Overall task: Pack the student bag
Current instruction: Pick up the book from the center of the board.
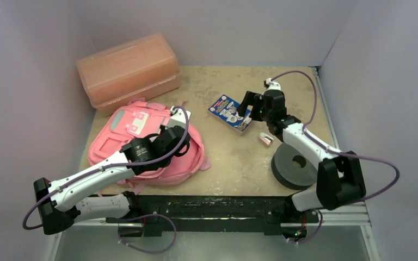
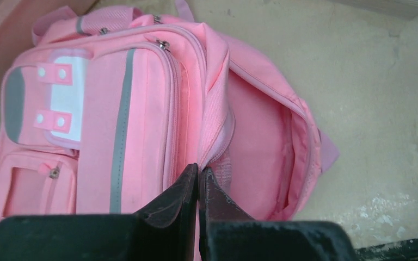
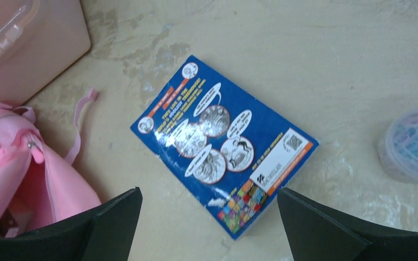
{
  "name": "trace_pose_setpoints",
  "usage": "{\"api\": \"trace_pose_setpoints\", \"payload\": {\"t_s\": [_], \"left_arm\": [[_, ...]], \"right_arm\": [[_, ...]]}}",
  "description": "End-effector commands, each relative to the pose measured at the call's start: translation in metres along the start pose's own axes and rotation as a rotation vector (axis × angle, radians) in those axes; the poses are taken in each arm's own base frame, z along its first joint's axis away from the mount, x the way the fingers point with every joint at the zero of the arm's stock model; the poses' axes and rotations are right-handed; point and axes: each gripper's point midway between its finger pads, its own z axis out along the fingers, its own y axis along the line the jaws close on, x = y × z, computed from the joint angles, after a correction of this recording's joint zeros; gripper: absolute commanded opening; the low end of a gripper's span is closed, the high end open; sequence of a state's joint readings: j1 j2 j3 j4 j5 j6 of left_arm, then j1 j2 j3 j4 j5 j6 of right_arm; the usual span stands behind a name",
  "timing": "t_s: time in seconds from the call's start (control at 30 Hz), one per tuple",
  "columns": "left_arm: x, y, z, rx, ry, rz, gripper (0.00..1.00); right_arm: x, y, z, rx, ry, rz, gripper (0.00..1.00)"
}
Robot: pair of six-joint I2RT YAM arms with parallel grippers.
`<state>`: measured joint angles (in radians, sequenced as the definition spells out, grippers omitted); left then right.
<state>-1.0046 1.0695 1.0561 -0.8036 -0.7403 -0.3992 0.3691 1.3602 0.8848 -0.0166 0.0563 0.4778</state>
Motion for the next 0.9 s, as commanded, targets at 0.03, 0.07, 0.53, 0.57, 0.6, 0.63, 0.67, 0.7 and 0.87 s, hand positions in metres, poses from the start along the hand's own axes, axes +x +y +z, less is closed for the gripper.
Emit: {"api": "trace_pose_setpoints", "payload": {"t_s": [0.03,0.07,0.53,0.57,0.6,0.63,0.67,0.7,0.87], "left_arm": [[0.029,-0.029,-0.005,0.16,0.099,-0.06,0.03],[0.029,-0.032,-0.006,0.183,0.095,-0.06,0.1],[-0.073,-0.165,-0.019,0.684,0.074,-0.24,0.66],[-0.08,-0.178,-0.013,0.71,0.107,-0.284,0.67],[-0.083,-0.193,-0.004,0.73,0.163,-0.34,0.67],[-0.078,-0.211,0.011,0.752,0.241,-0.385,0.67],[-0.081,-0.223,0.019,0.786,0.283,-0.445,0.67],[-0.083,-0.234,0.029,0.809,0.31,-0.495,0.67],[-0.074,-0.242,0.098,0.671,0.444,-0.768,0.67]], "right_arm": [[-0.033,0.005,0.037,-0.137,0.018,0.118,0.99],[-0.035,0.0,0.045,-0.138,0.027,0.127,0.99],[-0.011,-0.073,0.087,-0.036,0.126,0.092,0.97],[-0.011,-0.072,0.088,-0.047,0.129,0.095,0.97],[-0.01,-0.072,0.089,-0.053,0.134,0.095,0.97],[-0.008,-0.073,0.09,-0.055,0.14,0.096,0.97],[-0.006,-0.074,0.091,-0.058,0.145,0.097,0.97],[-0.003,-0.075,0.092,-0.062,0.153,0.099,0.97],[0.004,-0.072,0.097,-0.097,0.19,0.108,0.94]]}}
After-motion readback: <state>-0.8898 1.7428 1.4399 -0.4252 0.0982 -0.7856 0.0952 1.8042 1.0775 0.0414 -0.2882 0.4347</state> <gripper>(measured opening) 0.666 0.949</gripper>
